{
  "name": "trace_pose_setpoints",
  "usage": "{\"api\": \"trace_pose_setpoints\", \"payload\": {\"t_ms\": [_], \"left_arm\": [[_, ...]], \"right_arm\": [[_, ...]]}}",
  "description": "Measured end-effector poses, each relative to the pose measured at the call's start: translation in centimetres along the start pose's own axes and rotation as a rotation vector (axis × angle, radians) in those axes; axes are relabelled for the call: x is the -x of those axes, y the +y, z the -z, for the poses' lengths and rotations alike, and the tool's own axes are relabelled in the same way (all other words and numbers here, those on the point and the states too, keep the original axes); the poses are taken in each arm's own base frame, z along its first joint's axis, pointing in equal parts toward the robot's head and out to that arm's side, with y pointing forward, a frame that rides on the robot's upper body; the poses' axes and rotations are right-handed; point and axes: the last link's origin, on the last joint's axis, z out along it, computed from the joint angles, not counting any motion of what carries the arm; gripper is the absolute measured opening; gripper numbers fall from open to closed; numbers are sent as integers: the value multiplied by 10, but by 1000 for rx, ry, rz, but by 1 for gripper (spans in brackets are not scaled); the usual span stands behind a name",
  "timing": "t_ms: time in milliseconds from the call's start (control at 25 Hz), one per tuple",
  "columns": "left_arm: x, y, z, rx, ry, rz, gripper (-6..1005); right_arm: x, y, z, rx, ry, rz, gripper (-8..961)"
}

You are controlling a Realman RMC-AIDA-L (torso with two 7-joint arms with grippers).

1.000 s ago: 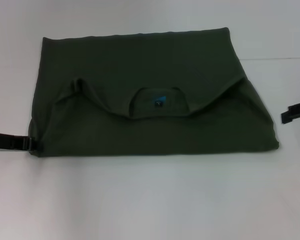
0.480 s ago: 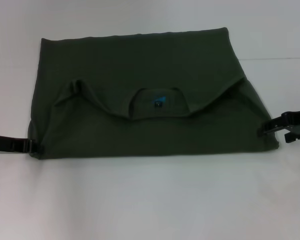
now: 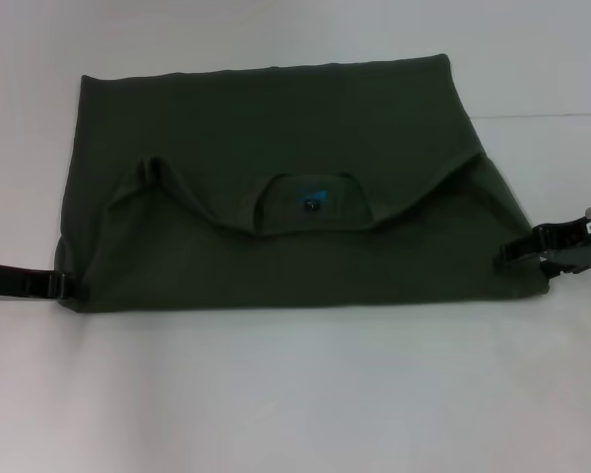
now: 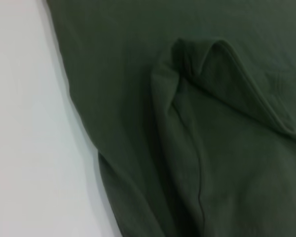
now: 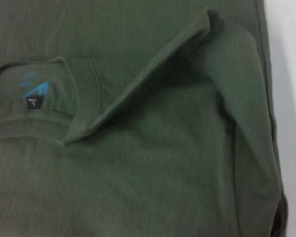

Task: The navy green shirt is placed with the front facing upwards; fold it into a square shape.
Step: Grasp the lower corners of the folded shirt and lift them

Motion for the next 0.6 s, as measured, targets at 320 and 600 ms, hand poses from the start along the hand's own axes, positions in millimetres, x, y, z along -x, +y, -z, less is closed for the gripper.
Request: {"api": "trace_pose_setpoints", "payload": {"t_ms": [320,600], "left_arm": [[-1,1,0,3,0,0,16],[-1,1,0,4,0,0,16]], "right_arm": [[0,4,-4,-21,17,38,608],[0,3,-4,-36,26,46,444]]}}
